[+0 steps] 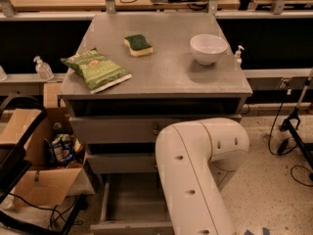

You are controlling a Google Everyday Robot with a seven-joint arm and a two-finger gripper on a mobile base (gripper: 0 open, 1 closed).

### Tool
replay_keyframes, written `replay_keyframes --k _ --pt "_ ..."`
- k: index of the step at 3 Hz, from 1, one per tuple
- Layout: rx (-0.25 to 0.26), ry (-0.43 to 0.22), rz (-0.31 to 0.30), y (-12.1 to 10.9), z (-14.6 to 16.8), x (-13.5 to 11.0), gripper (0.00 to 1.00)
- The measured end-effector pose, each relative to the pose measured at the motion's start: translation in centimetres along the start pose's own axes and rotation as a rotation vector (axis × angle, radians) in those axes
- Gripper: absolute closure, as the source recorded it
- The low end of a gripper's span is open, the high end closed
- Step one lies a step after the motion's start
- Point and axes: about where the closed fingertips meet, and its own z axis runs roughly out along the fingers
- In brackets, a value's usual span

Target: Open bottom drawer

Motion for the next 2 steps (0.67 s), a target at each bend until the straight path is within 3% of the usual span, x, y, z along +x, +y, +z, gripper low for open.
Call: replay_keyframes --k 1,2 --pt "0.0 0.0 0.0 -0.02 -0.02 -0.01 0.5" --pt "0.0 0.0 0.0 -0.01 -0.02 -0.01 0.27"
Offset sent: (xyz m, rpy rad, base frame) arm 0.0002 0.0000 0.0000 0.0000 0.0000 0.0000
